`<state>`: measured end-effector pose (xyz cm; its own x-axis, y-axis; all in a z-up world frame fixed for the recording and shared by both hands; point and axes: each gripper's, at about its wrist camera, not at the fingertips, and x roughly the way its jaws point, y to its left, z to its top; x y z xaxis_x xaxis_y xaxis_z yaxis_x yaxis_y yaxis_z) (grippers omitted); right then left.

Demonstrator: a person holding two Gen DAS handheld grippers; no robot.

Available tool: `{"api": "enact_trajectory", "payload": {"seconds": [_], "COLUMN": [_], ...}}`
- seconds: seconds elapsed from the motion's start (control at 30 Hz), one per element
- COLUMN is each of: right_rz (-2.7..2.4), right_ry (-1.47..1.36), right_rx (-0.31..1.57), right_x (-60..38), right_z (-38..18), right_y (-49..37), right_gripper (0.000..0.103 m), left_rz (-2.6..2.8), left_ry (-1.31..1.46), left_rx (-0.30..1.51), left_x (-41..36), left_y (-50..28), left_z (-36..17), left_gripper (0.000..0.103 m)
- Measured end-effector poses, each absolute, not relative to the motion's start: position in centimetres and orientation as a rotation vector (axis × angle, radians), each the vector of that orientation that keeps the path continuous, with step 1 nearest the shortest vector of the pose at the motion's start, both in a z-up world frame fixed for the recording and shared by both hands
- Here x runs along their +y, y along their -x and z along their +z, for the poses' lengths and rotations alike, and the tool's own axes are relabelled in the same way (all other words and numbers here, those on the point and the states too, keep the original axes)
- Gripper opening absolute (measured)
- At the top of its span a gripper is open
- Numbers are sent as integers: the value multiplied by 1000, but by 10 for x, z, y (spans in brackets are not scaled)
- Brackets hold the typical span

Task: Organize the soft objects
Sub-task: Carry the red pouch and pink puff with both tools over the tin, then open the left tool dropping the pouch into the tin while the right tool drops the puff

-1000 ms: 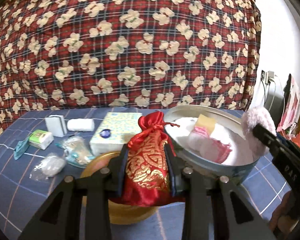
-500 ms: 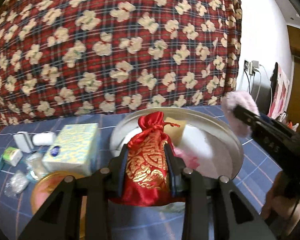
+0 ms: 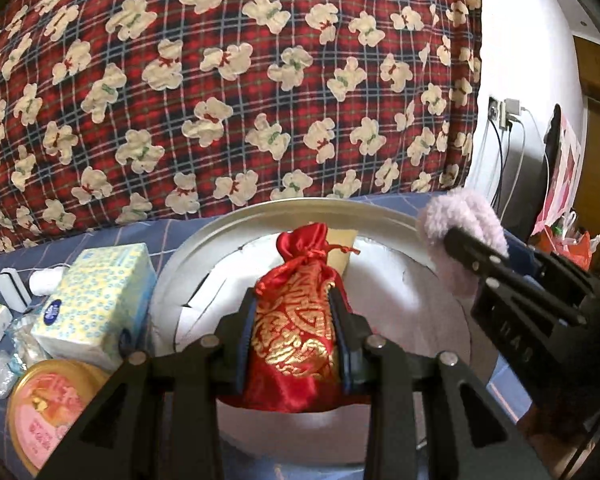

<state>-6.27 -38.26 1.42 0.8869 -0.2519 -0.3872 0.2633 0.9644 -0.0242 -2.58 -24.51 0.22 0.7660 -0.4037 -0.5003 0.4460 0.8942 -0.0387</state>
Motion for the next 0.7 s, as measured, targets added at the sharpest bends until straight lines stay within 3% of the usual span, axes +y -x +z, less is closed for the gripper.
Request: {"api": "enact_trajectory", "payload": {"seconds": [0.43, 0.53, 0.63, 0.7], "right_rz": [-233, -230, -245, -251], "right_ry": [-49, -47, -50, -67], "right_rx": [430, 429, 413, 381], "right_x": [-384, -383, -383, -384], "right_z": [9, 9, 10, 12], "right_y": [57, 57, 59, 64], "right_gripper": [35, 48, 70, 79], "left_rz": [-451, -443, -441, -432], "left_ry": [-100, -97, -97, -102], "left_rx": [541, 541, 543, 526], "left_x": [-251, -250, -251, -250], "left_y": [17, 16, 16, 19], "left_z": [-8, -8, -8, -7], "left_gripper": [32, 38, 49, 68]}}
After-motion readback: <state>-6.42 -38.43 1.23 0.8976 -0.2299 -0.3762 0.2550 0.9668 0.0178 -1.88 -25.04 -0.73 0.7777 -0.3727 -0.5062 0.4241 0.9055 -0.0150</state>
